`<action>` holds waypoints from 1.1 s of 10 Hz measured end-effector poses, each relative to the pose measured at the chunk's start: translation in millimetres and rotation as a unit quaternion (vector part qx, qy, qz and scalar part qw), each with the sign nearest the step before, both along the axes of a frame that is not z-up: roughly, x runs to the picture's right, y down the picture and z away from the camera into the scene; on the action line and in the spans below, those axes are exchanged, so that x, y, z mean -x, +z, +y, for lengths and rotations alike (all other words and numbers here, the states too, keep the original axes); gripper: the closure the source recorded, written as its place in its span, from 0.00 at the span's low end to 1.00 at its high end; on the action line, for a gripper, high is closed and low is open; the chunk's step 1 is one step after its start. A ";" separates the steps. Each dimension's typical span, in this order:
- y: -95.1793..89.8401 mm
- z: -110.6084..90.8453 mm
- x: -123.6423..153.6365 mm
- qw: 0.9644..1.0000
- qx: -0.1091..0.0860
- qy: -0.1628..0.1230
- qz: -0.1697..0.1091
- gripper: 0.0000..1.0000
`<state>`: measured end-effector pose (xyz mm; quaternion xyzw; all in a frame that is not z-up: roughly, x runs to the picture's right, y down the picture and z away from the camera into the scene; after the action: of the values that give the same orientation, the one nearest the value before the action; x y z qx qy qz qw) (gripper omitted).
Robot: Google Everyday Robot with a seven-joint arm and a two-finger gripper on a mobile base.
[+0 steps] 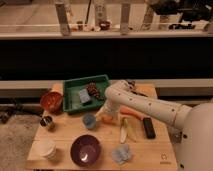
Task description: Place apple in red bowl
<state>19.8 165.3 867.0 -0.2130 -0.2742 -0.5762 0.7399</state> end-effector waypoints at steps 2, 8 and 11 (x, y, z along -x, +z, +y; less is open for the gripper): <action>6.2 -4.9 0.1 1.000 -0.011 -0.025 0.006 0.20; 20.6 -12.2 -0.4 0.998 0.003 -0.061 0.019 0.20; 24.9 -11.4 -0.4 0.998 0.013 -0.059 0.032 0.20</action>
<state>20.2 153.9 892.0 -0.2569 -0.2452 -0.6083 0.7099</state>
